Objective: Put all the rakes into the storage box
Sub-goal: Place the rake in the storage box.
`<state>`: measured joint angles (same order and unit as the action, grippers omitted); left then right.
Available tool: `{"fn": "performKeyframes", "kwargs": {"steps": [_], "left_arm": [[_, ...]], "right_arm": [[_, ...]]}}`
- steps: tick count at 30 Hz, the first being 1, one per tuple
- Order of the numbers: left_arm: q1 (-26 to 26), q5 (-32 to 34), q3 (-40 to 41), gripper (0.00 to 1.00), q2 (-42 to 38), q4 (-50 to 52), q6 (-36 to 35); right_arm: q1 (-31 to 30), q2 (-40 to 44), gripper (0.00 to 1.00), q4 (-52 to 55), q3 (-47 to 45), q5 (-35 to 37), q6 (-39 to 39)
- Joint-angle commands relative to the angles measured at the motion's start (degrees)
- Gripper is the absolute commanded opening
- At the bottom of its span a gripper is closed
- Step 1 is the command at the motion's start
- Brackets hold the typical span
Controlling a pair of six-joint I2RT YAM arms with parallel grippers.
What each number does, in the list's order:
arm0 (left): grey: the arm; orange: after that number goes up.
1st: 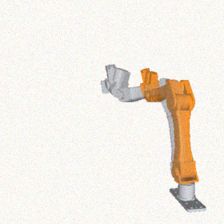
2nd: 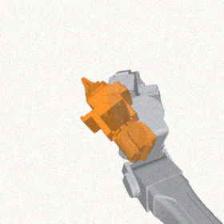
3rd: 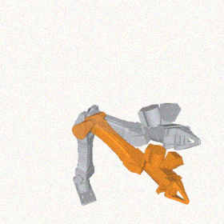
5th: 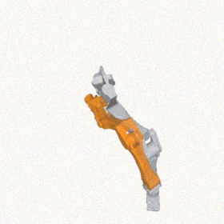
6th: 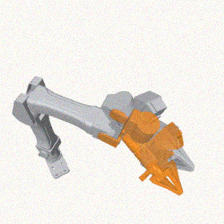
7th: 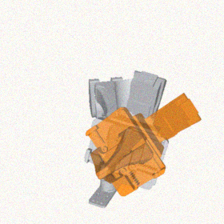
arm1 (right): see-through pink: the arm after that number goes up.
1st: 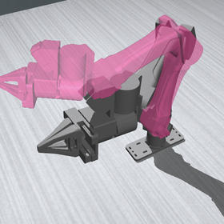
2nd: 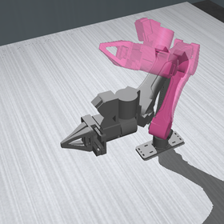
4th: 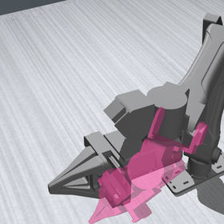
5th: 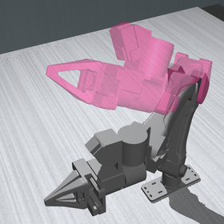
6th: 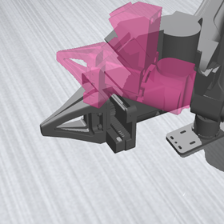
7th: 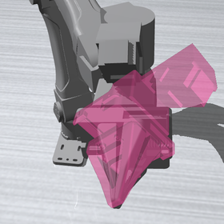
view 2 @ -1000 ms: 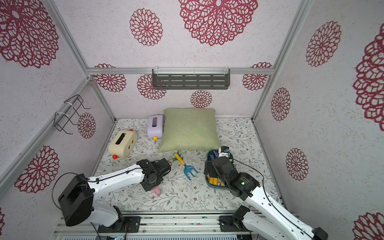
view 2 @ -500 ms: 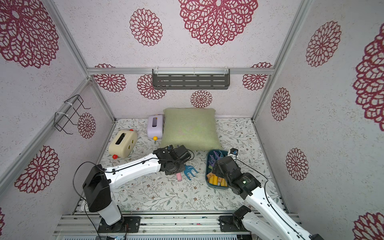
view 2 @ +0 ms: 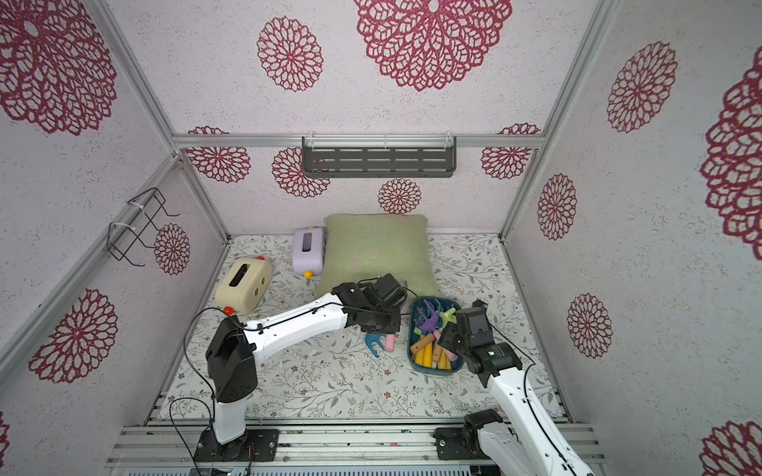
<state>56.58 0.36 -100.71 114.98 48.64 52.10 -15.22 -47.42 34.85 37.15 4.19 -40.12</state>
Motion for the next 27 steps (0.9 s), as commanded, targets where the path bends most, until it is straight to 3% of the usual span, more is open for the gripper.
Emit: {"fn": "performKeyframes", "kwargs": {"steps": [1,10,17,27], "left_arm": [[0.68,-4.6,-3.57,0.0,4.11,-0.25,-5.07],[1.37,-7.52,-9.45,0.0,9.37,0.26,-5.36],[2.66,-6.0,-9.9,0.0,9.83,-0.16,-4.4],[3.36,-9.47,-12.06,0.0,12.9,-1.84,-3.33]], "right_arm": [[0.82,1.1,0.56,-0.52,0.23,-1.52,0.27],[1.93,3.55,0.57,1.18,0.91,-0.54,0.17],[1.98,4.12,0.57,0.96,0.73,-1.11,0.12],[2.13,4.35,0.57,1.36,0.22,-1.2,0.34]]}}
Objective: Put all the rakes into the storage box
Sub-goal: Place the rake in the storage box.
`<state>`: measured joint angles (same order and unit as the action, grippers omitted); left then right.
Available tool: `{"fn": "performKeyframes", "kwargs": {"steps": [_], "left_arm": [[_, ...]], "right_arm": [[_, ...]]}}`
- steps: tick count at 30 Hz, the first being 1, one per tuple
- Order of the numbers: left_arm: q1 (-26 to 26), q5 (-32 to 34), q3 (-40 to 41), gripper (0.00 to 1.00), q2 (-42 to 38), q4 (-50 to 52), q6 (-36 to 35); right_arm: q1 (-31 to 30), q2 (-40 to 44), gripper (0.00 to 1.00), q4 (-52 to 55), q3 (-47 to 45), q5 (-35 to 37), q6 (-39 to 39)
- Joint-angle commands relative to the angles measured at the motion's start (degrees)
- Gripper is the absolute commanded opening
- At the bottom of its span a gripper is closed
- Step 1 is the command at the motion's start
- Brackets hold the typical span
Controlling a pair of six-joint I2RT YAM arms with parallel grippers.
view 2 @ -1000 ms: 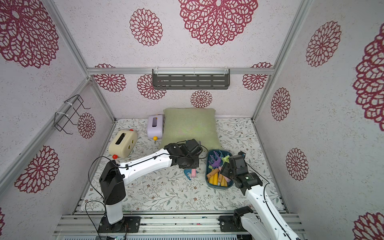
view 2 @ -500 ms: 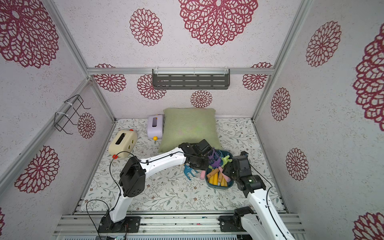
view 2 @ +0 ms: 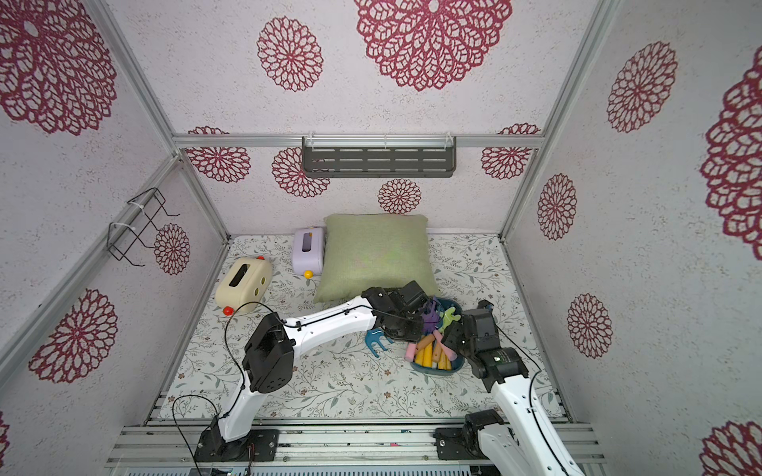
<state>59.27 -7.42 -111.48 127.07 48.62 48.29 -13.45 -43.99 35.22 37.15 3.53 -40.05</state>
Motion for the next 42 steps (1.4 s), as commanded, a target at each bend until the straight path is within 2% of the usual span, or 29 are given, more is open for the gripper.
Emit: {"fn": "performKeyframes", "kwargs": {"steps": [1,8,28,35,42], "left_arm": [[0.77,-2.52,-1.3,0.0,1.0,-2.61,0.72],[0.99,-6.28,-1.55,0.0,1.53,-5.72,2.42],[-1.48,-1.79,0.57,0.01,3.83,-3.98,2.9],[-1.24,0.83,-0.97,0.26,0.86,-1.53,2.52],[-1.25,2.93,-3.68,0.57,-2.62,1.16,1.41]], "right_arm": [[0.36,0.99,0.57,0.94,0.21,-0.63,0.33],[0.36,0.92,0.57,0.64,-0.32,-1.2,0.32],[0.36,1.18,0.54,-1.43,-1.82,-5.37,0.55],[0.36,1.61,0.55,-1.46,-1.34,-5.73,0.55],[0.36,2.74,0.62,-0.68,1.06,-5.86,1.88]]}}
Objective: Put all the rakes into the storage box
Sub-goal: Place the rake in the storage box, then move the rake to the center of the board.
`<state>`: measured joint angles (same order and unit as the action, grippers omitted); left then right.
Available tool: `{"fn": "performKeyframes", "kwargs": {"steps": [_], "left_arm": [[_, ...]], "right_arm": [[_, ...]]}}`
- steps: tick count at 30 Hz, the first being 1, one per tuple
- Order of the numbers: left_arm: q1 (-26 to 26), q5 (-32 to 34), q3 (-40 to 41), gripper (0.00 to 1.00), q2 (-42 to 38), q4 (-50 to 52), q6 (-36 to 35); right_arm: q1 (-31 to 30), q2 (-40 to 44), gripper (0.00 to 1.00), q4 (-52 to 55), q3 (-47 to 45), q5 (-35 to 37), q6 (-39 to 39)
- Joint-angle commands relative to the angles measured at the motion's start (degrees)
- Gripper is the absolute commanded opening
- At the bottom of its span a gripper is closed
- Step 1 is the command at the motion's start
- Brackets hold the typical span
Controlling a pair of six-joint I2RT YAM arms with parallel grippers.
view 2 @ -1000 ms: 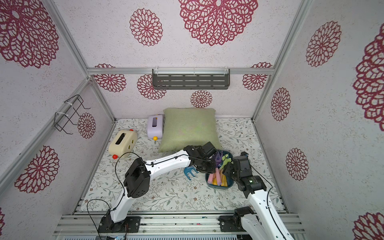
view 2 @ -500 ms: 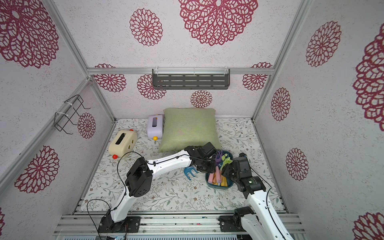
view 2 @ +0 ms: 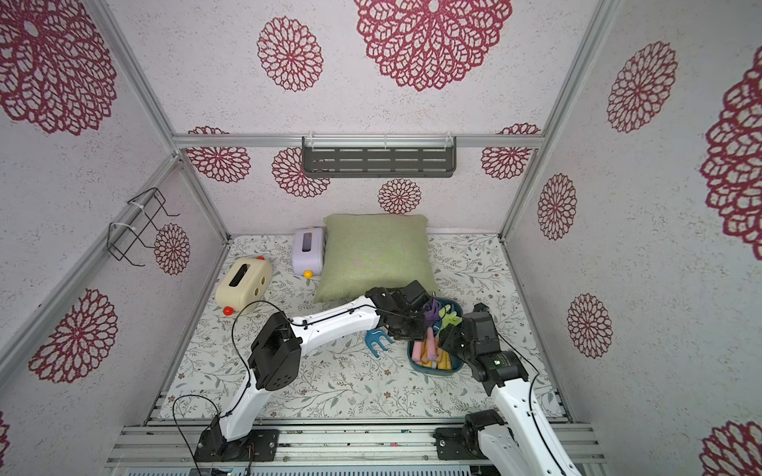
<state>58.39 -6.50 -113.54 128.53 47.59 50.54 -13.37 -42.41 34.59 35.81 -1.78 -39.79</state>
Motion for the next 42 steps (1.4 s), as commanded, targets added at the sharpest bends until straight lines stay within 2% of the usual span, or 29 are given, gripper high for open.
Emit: {"fn": "performKeyframes", "kwargs": {"steps": [1,7,9,12,14,17,19,22,28,33,42], "left_arm": [[-0.38,2.39,-1.49,0.6,-4.9,2.24,-1.06],[-1.81,4.91,3.19,0.68,-10.68,2.35,-1.73],[-3.07,6.58,7.58,0.71,-14.07,1.52,-1.76],[-5.4,8.86,15.76,0.81,-20.89,-0.23,-1.78],[-7.51,9.99,22.14,0.9,-25.11,-1.73,-1.44],[-10.42,12.24,29.84,0.99,-30.38,-3.18,-1.06],[-12.13,14.0,34.66,0.97,-33.65,-4.44,-1.24],[-16.48,12.75,40.61,0.97,-36.35,-8.58,-2.94],[-23.65,10.33,41.99,0.97,-35.0,-10.19,-6.23],[-27.0,9.47,45.95,0.97,-37.64,-12.47,-5.48],[-30.01,10.29,58.51,0.97,-48.19,-15.32,-1.35]], "right_arm": [[0.27,1.27,0.62,-0.16,2.74,-0.89,2.02],[0.27,1.8,0.63,-2.72,3.15,-6.25,4.79],[0.1,1.9,0.63,-4.81,3.42,-10.16,6.29],[-0.96,1.28,0.63,-8.87,3.55,-16.48,7.7],[-3.43,-0.72,0.62,-10.96,4.15,-18.49,8.04],[-9.57,-4.94,0.61,-12.9,6.25,-17.48,8.86],[-14.27,-8.78,0.61,-14.64,7.67,-16.46,8.89],[-18.59,-14.38,0.61,-16.81,9.5,-15.01,8.98],[-23.5,-26.87,0.58,-20.7,14.14,-13.15,10.54],[-25.63,-37.3,0.59,-24.73,19.02,-12.38,13.94],[-25.92,-53.52,0.62,-30.02,27.66,-11.97,22.13]]}}
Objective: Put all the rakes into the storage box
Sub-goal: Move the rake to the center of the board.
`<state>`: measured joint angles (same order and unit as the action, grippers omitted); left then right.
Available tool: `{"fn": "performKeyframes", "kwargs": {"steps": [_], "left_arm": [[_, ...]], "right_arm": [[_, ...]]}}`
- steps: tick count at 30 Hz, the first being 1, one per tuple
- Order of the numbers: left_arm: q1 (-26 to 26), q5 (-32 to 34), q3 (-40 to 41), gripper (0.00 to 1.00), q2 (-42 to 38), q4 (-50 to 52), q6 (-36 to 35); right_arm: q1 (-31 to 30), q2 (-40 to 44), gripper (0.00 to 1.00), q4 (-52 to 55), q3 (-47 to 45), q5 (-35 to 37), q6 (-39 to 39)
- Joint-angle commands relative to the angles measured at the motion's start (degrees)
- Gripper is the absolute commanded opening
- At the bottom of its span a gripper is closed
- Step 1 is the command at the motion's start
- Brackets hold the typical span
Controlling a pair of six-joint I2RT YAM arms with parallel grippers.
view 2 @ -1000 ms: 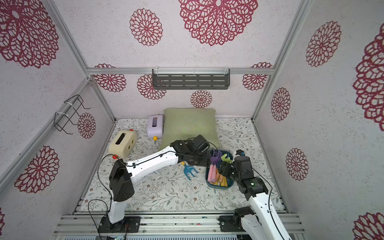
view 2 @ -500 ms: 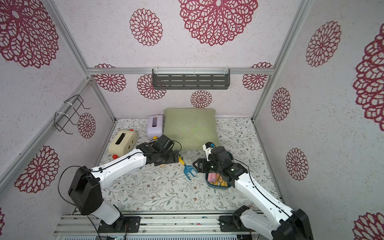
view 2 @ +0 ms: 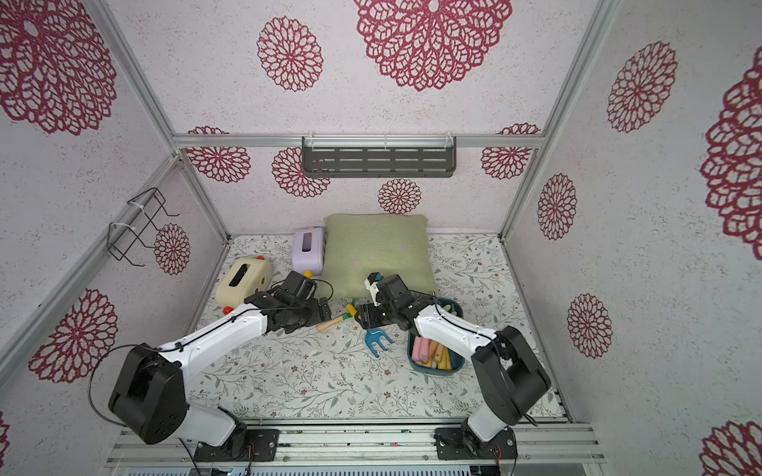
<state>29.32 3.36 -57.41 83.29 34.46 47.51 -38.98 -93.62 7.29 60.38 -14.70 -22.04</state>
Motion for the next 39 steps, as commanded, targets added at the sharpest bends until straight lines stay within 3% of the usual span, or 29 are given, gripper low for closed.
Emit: {"fn": "performKeyframes", "kwargs": {"steps": [1,9,18,31,35,39], "left_arm": [[-1.38,0.63,3.7,0.97,-4.3,-2.27,2.12],[-3.03,1.33,8.17,0.97,-10.48,-2.29,3.21],[-3.31,-0.12,8.01,0.97,-9.02,-2.63,3.18],[-3.31,-1.77,7.84,0.97,-6.57,-3.52,2.69],[-3.09,-4.55,7.98,1.0,-4.13,-4.74,2.68],[-2.91,-7.53,10.38,0.89,-4.07,-7.68,2.94]], "right_arm": [[-0.31,-4.02,0.62,-2.9,4.17,0.61,5.16],[-1.64,-14.32,0.62,-1.97,10.97,-0.26,9.18],[-6.21,-20.37,0.62,2.33,13.99,2.28,13.22],[-17.03,-9.39,0.63,6.34,3.26,2.06,20.34],[-17.28,-1.93,0.68,7.9,1.23,7.33,17.53],[-17.78,6.88,0.69,6.91,-1.55,5.38,9.33]]}}
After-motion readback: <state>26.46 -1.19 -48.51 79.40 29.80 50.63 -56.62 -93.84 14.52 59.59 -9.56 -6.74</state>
